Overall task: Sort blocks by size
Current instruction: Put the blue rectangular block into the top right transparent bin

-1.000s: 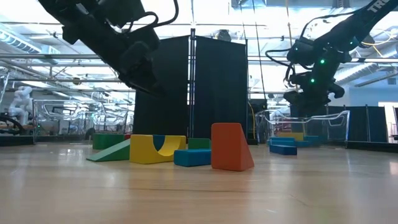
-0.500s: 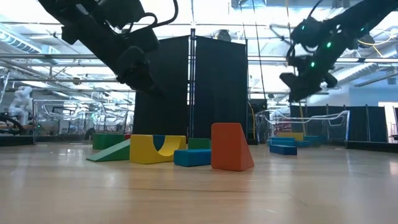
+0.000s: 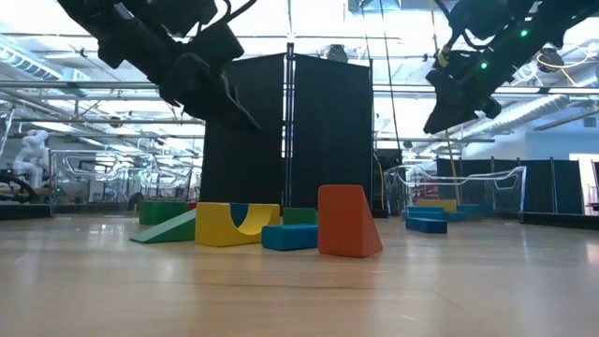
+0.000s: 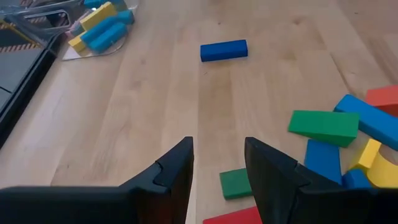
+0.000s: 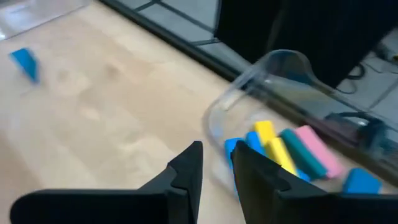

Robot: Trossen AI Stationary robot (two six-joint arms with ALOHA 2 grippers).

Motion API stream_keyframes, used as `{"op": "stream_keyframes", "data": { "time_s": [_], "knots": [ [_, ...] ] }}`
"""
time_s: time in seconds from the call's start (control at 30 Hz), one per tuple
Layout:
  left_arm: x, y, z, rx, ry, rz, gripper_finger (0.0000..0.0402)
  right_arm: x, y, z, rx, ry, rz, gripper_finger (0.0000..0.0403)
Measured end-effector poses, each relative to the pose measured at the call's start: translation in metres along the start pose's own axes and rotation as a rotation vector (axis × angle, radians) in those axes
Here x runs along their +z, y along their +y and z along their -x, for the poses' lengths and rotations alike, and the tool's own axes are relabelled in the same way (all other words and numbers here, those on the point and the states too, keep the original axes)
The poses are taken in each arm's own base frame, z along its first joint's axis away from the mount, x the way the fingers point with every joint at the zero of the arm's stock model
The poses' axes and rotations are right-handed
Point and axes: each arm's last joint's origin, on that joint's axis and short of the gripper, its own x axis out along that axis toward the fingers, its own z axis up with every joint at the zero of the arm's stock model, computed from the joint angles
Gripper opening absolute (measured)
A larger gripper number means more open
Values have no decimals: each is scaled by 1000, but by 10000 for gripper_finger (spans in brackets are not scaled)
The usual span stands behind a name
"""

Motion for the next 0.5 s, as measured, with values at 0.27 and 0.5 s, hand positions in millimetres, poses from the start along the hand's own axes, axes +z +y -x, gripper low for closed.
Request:
{"op": "stream_keyframes", "data": {
  "time_s": [0.27,0.5],
  "knots": [
    [0,0,0,0,1,1,146,-10,27,7,121,15,81,68],
    [0,0,0,0,1,2,146,-21,49,9,196,51,113,59]
  ]
}}
